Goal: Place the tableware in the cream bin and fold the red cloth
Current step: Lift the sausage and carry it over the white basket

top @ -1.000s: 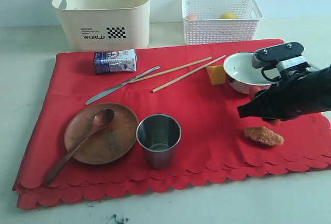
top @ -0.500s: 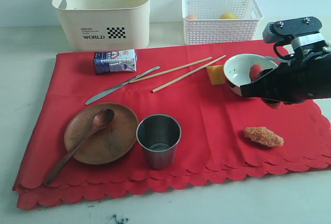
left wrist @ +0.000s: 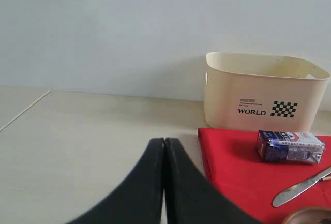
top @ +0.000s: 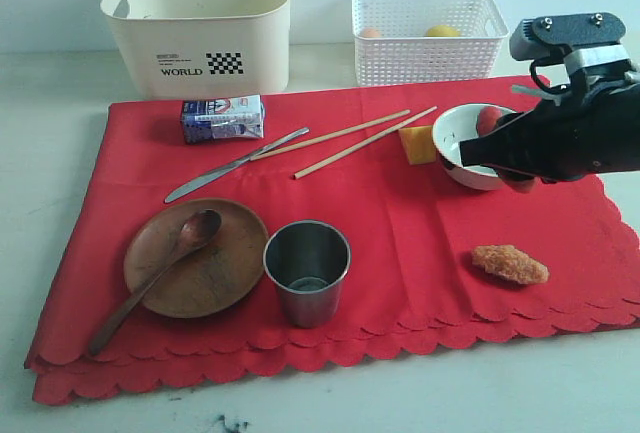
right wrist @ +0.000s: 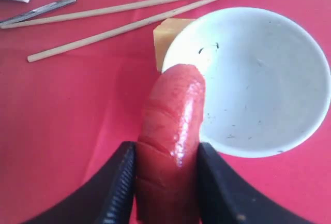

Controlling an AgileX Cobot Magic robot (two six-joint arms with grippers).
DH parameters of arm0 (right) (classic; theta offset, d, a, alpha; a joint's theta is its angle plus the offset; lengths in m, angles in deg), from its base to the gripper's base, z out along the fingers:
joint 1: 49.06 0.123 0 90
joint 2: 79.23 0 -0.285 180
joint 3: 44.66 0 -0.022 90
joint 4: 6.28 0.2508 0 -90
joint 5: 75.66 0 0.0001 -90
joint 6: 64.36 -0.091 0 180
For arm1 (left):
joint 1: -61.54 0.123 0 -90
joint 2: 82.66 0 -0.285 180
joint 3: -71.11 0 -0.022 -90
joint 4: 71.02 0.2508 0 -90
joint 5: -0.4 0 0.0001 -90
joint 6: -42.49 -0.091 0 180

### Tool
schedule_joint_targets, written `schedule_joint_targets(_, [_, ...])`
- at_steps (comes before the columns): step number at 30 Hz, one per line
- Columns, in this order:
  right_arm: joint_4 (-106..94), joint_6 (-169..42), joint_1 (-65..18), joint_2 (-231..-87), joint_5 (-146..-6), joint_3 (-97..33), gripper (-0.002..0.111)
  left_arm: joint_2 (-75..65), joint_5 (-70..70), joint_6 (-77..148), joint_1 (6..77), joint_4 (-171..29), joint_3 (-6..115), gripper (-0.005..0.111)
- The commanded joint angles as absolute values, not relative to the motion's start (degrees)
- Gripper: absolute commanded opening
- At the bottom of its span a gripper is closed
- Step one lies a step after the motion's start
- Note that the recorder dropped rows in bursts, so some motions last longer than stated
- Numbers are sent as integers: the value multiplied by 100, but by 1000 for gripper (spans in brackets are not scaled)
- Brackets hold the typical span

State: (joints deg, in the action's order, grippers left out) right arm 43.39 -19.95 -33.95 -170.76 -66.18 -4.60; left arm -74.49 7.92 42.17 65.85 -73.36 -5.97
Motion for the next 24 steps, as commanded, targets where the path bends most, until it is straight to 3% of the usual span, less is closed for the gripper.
schedule_joint_targets(1, [4388,-1944,-3376,-17006,-6613,-686,0,-7487,774,4216,6546,-7334,-610,2])
schedule_joint_targets(19, [4305,-1932,-3376,-17762,-7951,-1648,0,-7487,774,4216,6546,-7334,-610,2])
schedule_joint_targets(24, [4260,-1616,-3388,-18865,-8471,-2794,0,-7487,774,4216,6546,-7334,-610,2])
